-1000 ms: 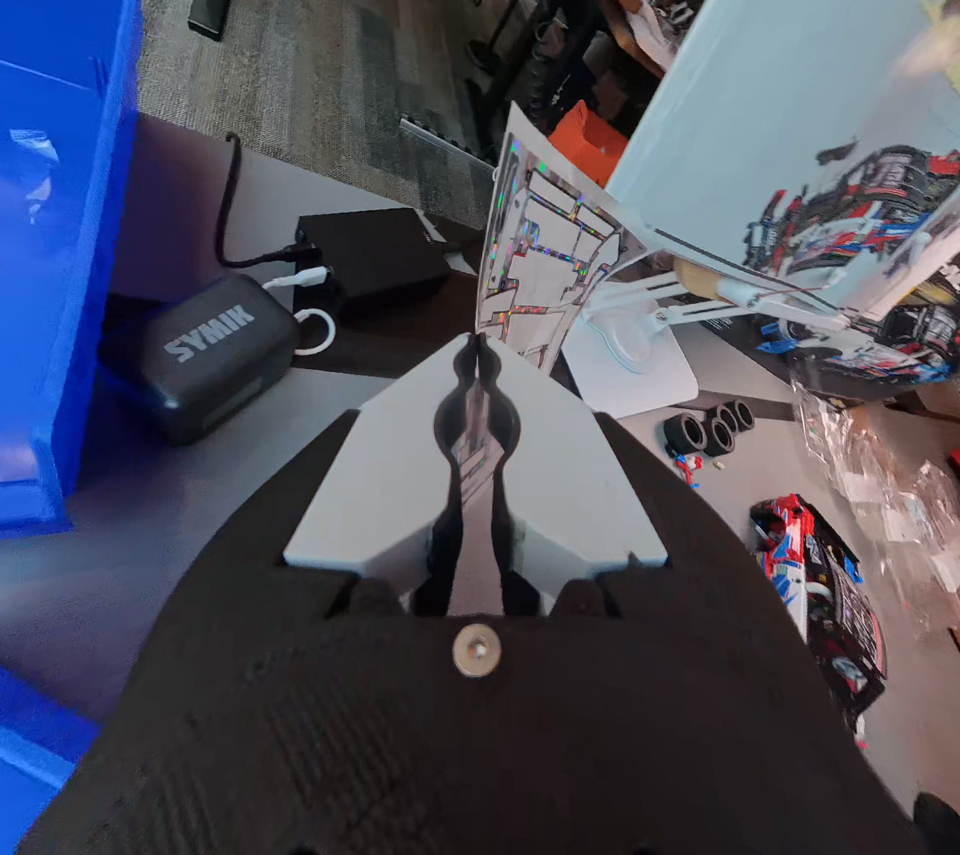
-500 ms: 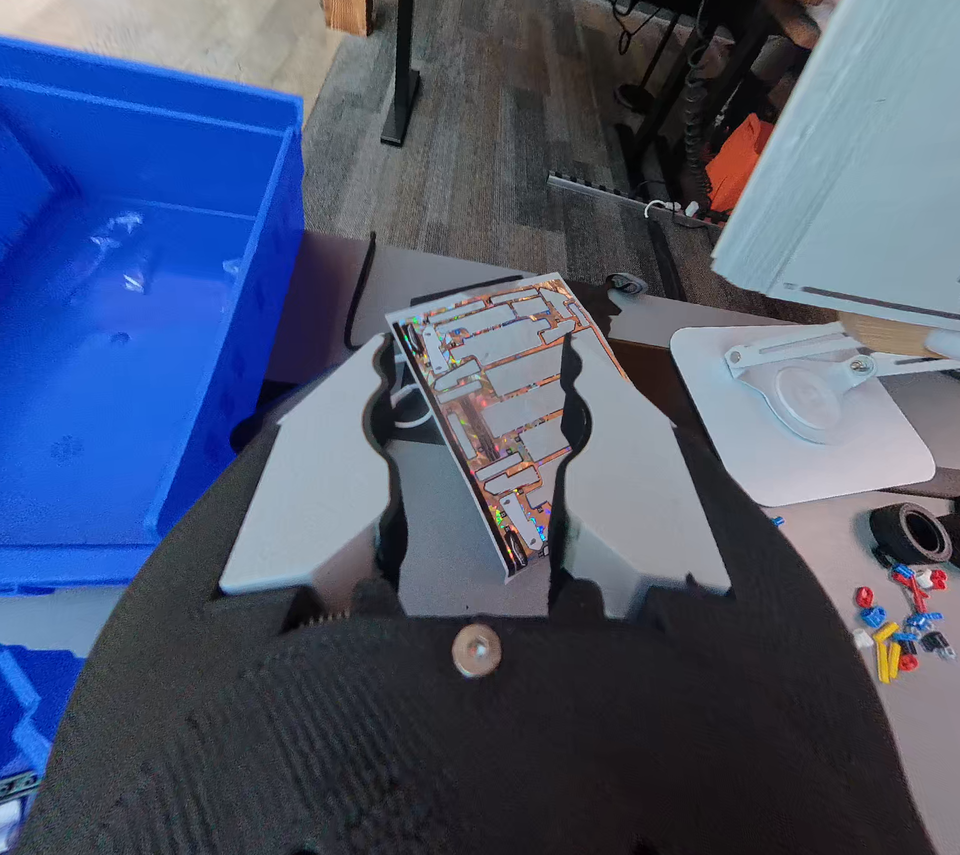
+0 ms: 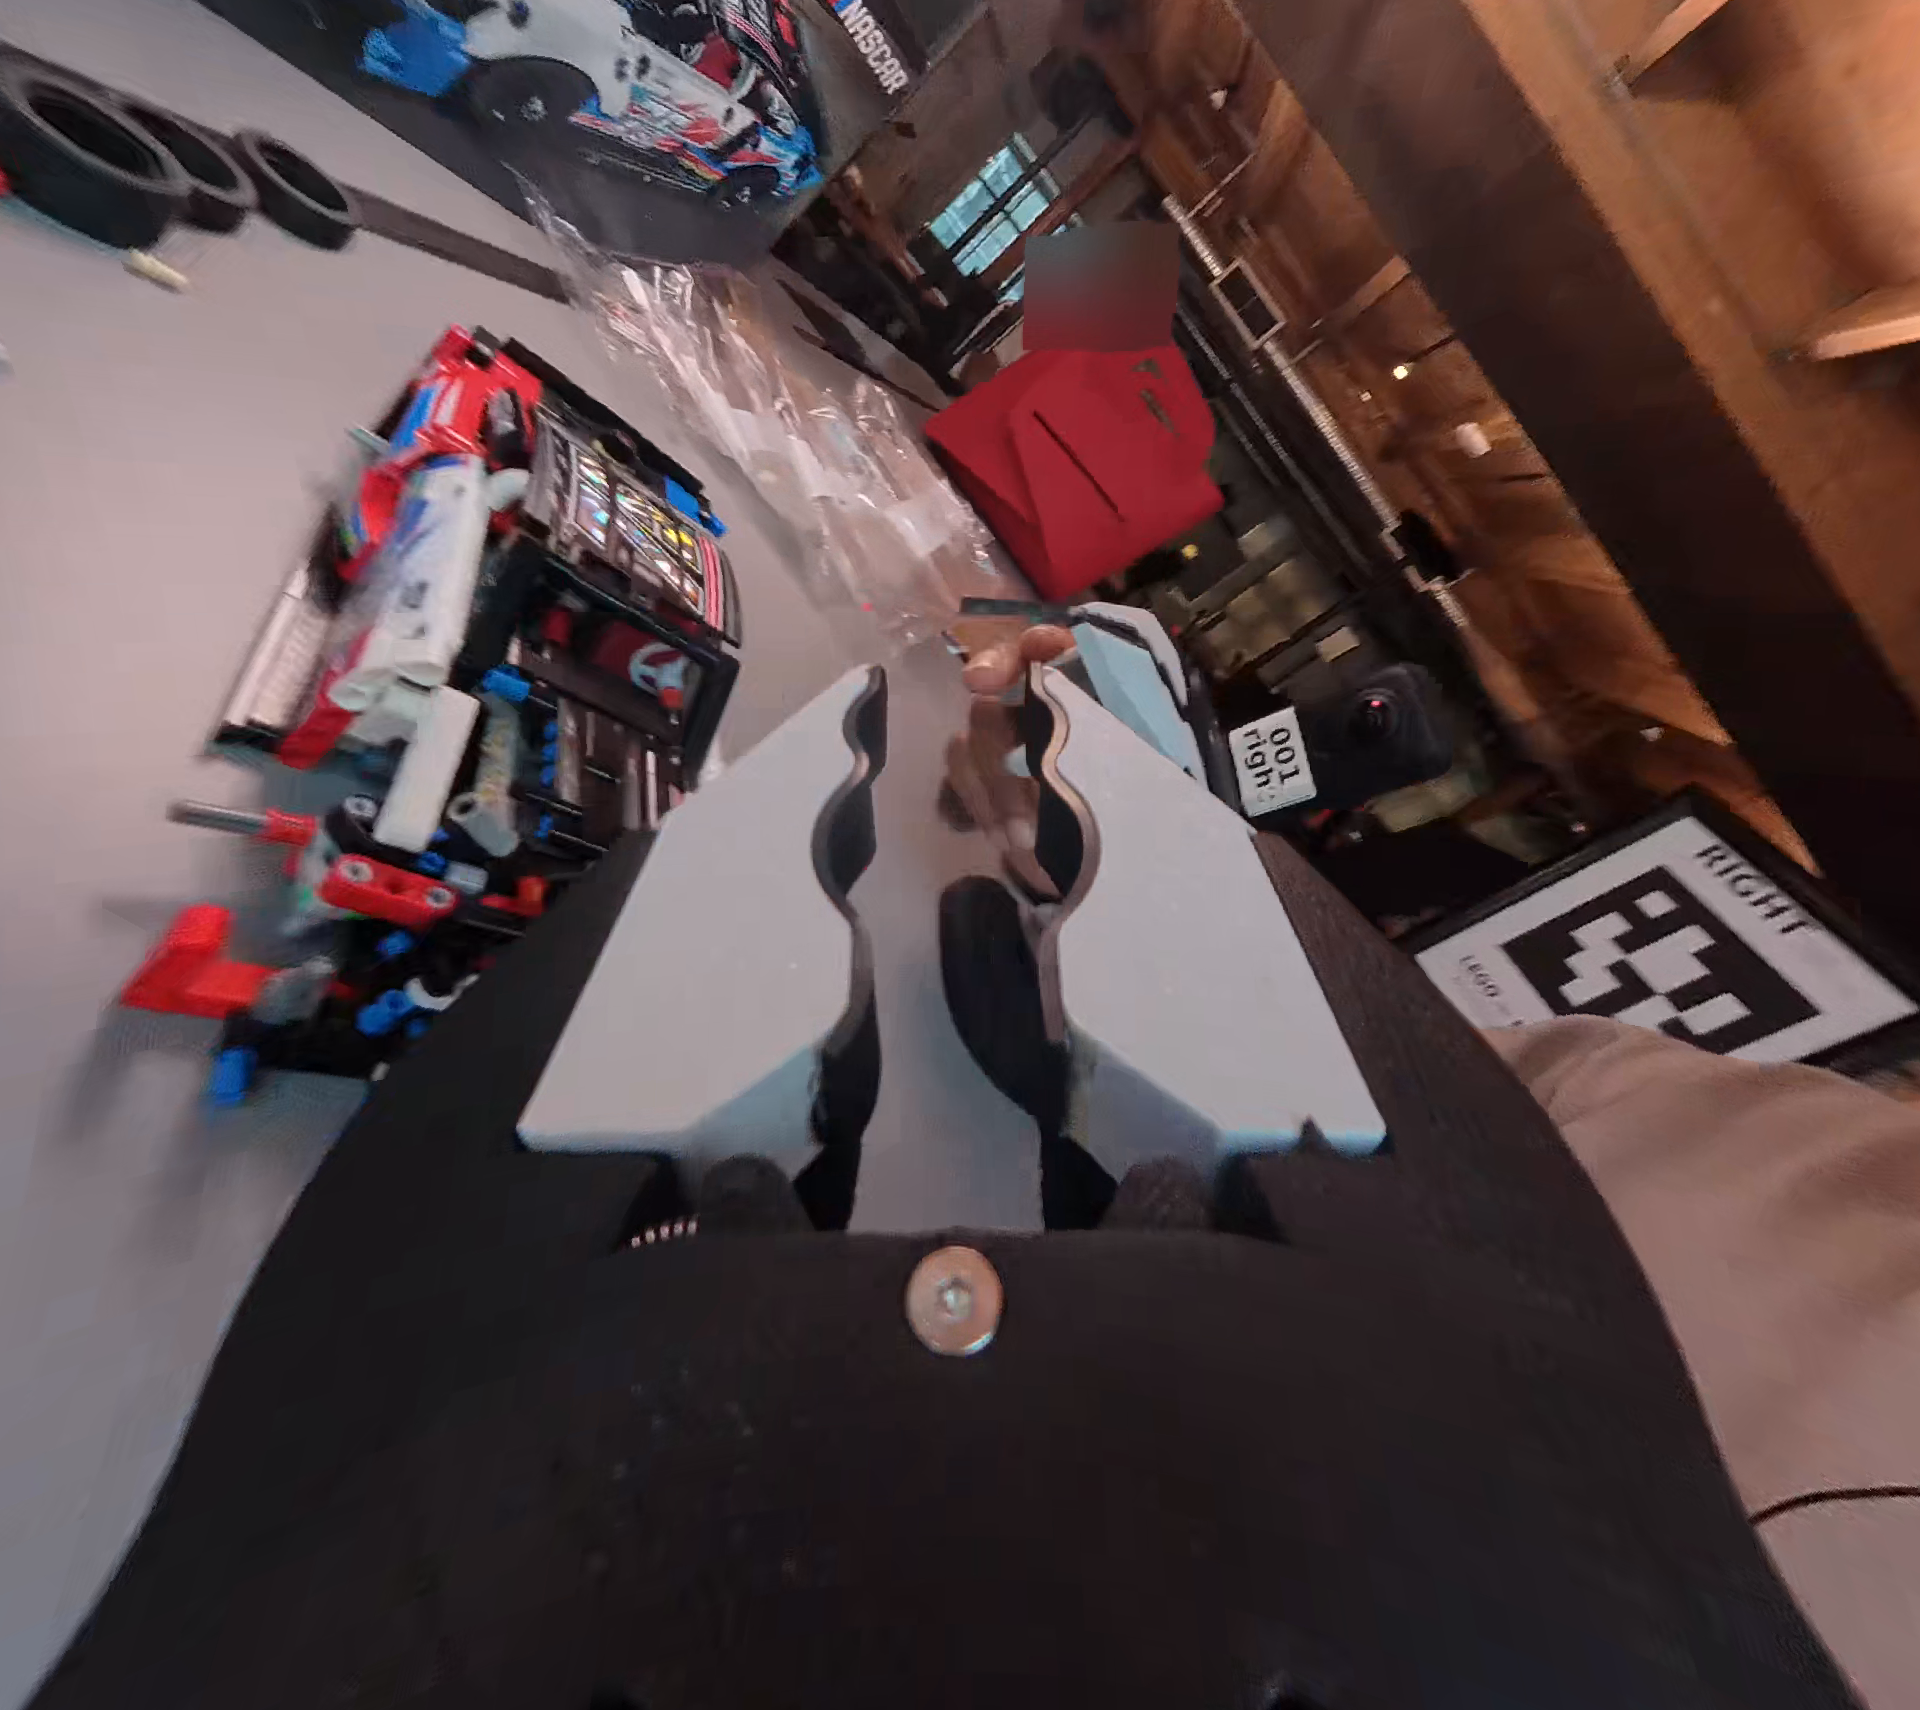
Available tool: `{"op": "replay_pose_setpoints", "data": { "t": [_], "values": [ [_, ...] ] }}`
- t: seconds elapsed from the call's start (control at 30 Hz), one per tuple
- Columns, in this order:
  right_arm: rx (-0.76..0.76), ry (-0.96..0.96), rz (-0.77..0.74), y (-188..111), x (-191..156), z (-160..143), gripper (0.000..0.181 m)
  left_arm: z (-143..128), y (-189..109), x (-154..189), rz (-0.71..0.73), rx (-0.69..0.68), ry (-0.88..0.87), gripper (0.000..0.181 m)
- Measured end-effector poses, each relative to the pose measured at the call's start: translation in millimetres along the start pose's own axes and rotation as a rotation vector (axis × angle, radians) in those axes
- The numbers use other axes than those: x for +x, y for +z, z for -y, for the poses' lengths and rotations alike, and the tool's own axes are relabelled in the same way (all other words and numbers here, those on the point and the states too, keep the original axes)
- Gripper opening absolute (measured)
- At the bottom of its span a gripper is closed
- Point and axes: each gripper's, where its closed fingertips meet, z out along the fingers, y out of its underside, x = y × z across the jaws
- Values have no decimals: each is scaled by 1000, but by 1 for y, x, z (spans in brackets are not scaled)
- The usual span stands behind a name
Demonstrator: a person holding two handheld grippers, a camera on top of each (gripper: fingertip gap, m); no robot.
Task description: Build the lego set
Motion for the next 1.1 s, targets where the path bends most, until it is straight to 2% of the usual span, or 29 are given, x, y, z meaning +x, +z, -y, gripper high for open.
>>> {"op": "replay_pose_setpoints", "data": {
  "t": [0.13, 0.3, 0.47, 0.67, 0.73, 0.83, 0.87, 0.9, 0.97, 1.0, 1.1],
  "values": [
    [-50, -339, -46, 10, -27, -5, 0, -22, 9, -5, -61, 32, -150, 22],
    [-85, -662, -74, 19, -52, -9, 0, -20, 4, -3, -123, 71, -235, 20],
    [-117, -804, -74, 27, -62, -16, 0, -25, 3, 1, -150, 52, -261, 16],
    [-137, -879, -71, 31, -68, -23, 0, -28, 2, 0, -140, 30, -241, 0],
    [-143, -880, -67, 31, -68, -25, 0, -29, 2, -1, -124, 20, -208, 0],
    [-155, -785, -27, 31, -70, -27, 0, -31, 1, -1, -103, -19, -126, 0],
    [-161, -714, 9, 31, -73, -28, 7, -32, 1, 0, -98, -34, -89, 0],
    [-174, -621, 96, 29, -82, -31, 34, -30, 0, -2, -82, -28, -54, 0],
    [-183, -400, 172, 26, -86, -28, 53, -25, -3, -2, -63, -35, 14, 0],
    [-156, -285, 205, 24, -87, -22, 52, -25, -4, -1, -64, -62, 53, 0],
    [-83, 110, 260, 18, -67, -3, 29, -42, -7, 5, -108, -243, 171, 0]
  ]
}}
